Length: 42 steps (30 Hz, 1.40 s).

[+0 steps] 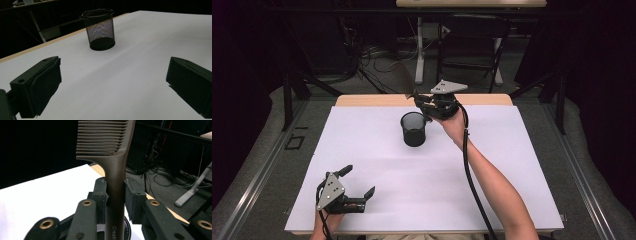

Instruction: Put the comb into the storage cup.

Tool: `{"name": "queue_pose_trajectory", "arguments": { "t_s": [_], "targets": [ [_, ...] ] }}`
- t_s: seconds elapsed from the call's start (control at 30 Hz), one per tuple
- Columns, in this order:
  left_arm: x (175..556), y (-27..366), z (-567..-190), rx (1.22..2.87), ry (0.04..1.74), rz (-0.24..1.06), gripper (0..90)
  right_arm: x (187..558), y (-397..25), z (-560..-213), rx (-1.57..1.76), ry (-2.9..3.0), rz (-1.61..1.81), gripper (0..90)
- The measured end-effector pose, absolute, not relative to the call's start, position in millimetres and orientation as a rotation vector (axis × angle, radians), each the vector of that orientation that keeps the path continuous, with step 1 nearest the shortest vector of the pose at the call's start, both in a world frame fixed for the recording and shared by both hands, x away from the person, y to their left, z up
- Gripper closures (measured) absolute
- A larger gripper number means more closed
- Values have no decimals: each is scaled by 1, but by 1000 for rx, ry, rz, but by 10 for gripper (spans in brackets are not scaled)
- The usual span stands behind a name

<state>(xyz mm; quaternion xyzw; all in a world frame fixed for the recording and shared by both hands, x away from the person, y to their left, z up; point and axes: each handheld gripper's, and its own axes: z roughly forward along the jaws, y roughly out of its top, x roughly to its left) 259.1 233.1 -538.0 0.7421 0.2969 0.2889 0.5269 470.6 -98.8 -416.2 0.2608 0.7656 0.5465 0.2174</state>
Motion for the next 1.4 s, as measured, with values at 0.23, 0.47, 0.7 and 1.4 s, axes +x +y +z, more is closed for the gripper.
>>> {"name": "queue_pose_trajectory", "arguments": {
  "t_s": [0.23, 0.47, 0.7, 1.4],
  "targets": [
    [259, 232, -538, 1776, 709, 688, 0, 472, -96, -417, 717, 2125, 1518, 727],
    [259, 233, -538, 1773, 709, 691, 0, 472, -92, -414, 702, 2124, 1515, 727],
    [259, 232, -538, 1778, 703, 691, 0, 471, -88, -412, 692, 2120, 1527, 727],
    [259, 233, -538, 1777, 706, 694, 0, 475, -81, -416, 700, 2125, 1542, 726]
  ]
}}
